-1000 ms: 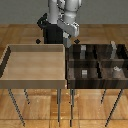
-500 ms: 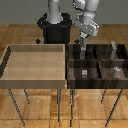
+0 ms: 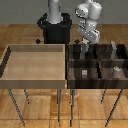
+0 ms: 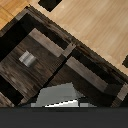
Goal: Place the milk carton into the appropriate compartment.
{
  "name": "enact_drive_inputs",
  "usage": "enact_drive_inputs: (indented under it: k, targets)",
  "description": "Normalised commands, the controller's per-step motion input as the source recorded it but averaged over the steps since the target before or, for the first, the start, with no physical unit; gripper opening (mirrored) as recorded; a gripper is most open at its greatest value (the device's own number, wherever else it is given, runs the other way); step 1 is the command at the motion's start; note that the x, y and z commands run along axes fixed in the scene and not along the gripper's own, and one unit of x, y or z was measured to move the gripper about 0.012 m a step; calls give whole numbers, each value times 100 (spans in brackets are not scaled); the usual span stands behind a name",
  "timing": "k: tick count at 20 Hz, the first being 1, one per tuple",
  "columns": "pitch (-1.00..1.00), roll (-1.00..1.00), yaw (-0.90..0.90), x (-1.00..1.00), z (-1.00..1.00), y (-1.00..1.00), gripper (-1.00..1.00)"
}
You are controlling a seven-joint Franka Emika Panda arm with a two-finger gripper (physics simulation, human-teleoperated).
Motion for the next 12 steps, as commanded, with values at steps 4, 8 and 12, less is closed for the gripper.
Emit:
enact_drive_inputs:
  k: [4, 8, 12]
  targets:
    - [0, 0, 0, -50, 0, 0, -100]
    - [0, 0, 0, 0, -50, 0, -100]
    - [0, 0, 0, 0, -75, 0, 100]
